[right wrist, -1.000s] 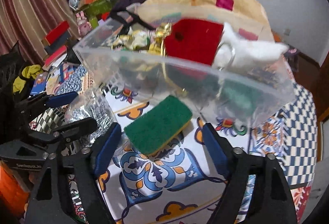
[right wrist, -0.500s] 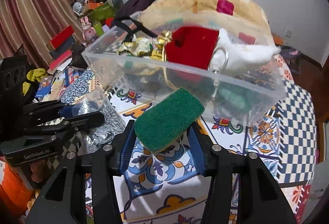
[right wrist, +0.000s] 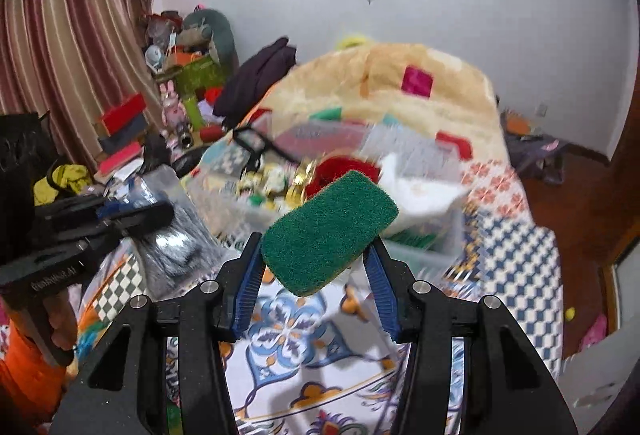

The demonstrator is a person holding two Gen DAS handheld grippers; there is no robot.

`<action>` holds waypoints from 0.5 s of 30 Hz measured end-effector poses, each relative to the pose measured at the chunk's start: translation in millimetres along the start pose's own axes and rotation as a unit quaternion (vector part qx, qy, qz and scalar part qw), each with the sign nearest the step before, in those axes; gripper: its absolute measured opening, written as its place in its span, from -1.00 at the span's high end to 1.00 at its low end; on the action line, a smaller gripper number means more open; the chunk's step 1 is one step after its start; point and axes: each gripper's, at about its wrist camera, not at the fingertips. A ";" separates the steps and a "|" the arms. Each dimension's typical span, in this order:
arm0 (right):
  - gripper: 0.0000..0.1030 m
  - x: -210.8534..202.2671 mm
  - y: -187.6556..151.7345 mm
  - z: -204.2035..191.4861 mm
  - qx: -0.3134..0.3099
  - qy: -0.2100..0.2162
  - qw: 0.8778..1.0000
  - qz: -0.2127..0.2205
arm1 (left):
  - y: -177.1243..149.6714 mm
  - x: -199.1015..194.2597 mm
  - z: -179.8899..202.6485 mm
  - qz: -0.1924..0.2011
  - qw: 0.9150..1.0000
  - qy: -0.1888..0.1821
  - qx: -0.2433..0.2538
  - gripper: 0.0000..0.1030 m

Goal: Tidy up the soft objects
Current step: 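Lift the sponge and foil bag and carry them over the box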

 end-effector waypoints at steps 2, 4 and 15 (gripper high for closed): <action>0.10 -2.9 6.1 1.5 -0.005 -0.006 1.000 0.011 | 12.9 -2.5 1.4 0.017 1.000 0.001 -0.002 0.64; 0.09 -4.2 12.1 4.9 -0.007 -0.010 1.000 0.019 | 24.5 -2.5 3.7 0.030 1.000 0.002 -0.002 0.64; 0.09 13.2 30.7 28.5 -0.014 -0.040 0.999 0.027 | 54.8 41.9 11.9 0.034 0.999 0.020 0.006 0.63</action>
Point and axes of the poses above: each gripper's, at about its wrist camera, not at the fingertips, and x roughly the way its jaws point, z to its right, y to its top, and after that the axes turned 15 degrees about y, right-handed
